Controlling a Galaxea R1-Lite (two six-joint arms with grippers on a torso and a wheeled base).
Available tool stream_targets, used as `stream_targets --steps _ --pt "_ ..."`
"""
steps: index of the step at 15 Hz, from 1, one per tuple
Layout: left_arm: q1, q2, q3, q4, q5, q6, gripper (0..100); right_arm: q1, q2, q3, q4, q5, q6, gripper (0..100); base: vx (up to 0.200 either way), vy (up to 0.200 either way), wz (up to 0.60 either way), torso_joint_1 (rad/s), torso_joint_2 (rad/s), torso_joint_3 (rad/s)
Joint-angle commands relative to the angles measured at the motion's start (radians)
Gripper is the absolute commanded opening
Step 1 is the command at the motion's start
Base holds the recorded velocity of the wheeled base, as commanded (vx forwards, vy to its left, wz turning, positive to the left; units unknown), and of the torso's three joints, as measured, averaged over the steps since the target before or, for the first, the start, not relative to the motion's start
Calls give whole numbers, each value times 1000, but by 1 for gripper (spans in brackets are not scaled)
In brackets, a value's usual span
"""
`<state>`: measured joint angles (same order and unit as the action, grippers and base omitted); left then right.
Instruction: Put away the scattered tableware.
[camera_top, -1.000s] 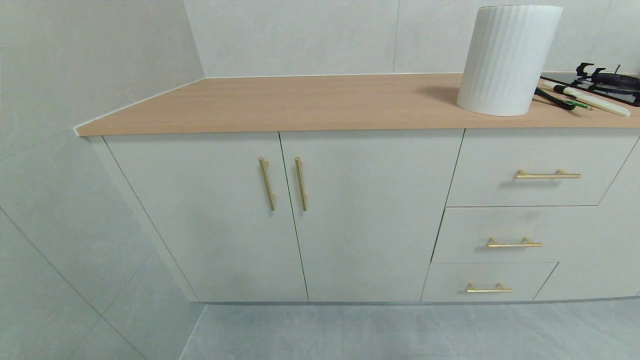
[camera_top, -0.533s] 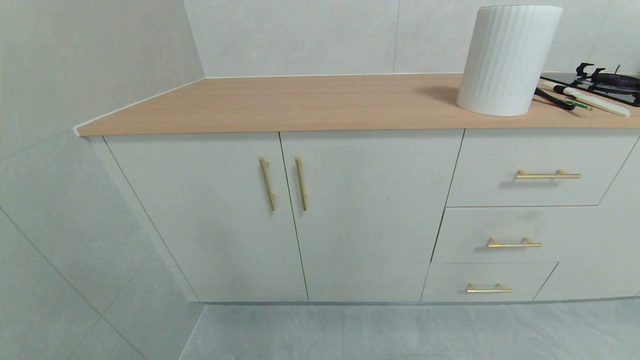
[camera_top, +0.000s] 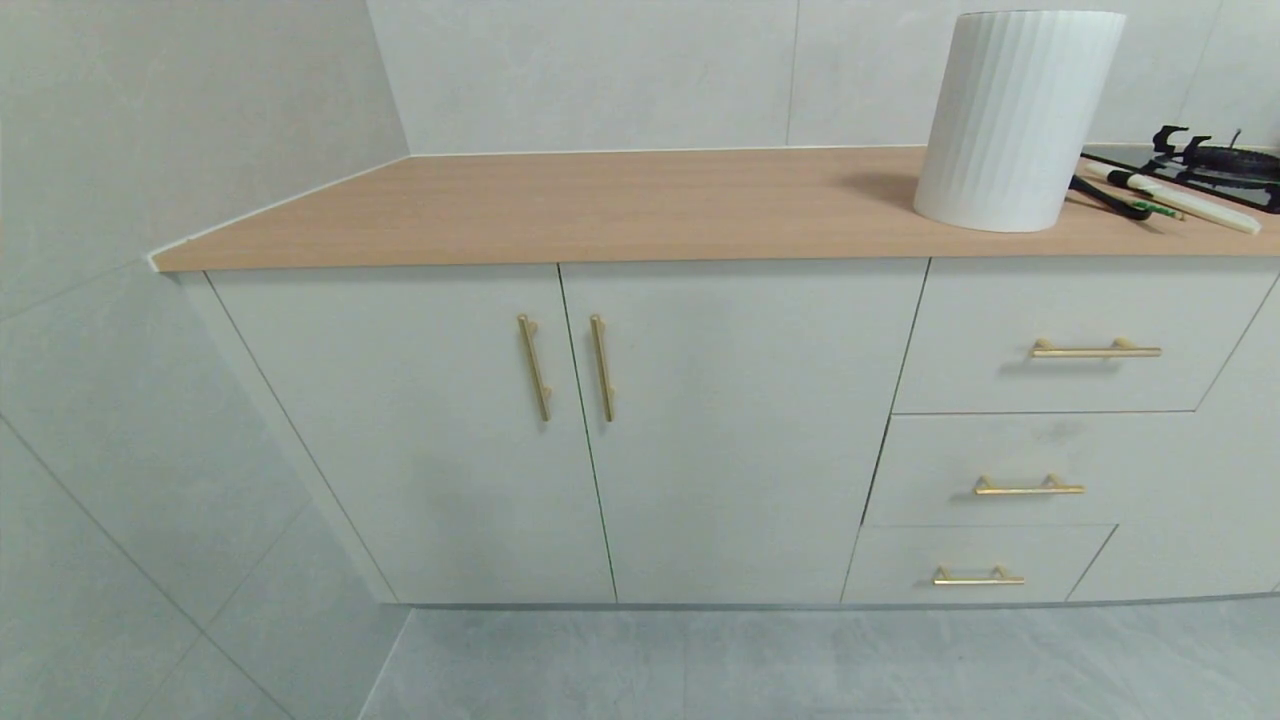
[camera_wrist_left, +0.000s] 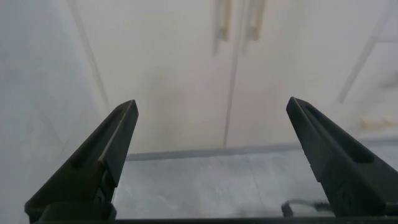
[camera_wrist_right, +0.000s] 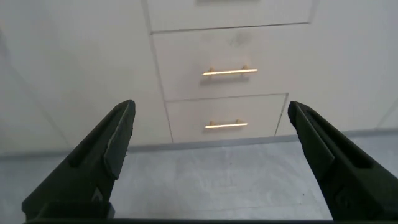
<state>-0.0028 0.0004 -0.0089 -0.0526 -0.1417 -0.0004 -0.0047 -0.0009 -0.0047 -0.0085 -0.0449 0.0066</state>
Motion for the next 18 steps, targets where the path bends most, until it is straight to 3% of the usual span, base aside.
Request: stream_targets --steps 1,3,4,5,6,7,18 --pt "0 0 9 2 -32 42 100 0 2 5 7 13 -33 100 0 0 0 0 0 0" --pt "0 0 9 5 -35 62 100 0 2 5 7 13 -37 100 0 0 0 0 0 0" --pt "0 0 9 17 14 96 100 0 2 5 7 11 -37 100 0 0 0 0 0 0" --pt "0 0 9 51 114 120 100 0 2 5 7 11 -34 100 0 0 0 0 0 0" --pt "0 0 9 60 111 42 100 0 2 5 7 11 -33 100 0 0 0 0 0 0" --pt "0 0 9 56 111 17 100 0 2 5 7 11 -33 100 0 0 0 0 0 0" --pt "0 0 9 56 109 23 100 0 2 5 5 13 -27 100 0 0 0 0 0 0"
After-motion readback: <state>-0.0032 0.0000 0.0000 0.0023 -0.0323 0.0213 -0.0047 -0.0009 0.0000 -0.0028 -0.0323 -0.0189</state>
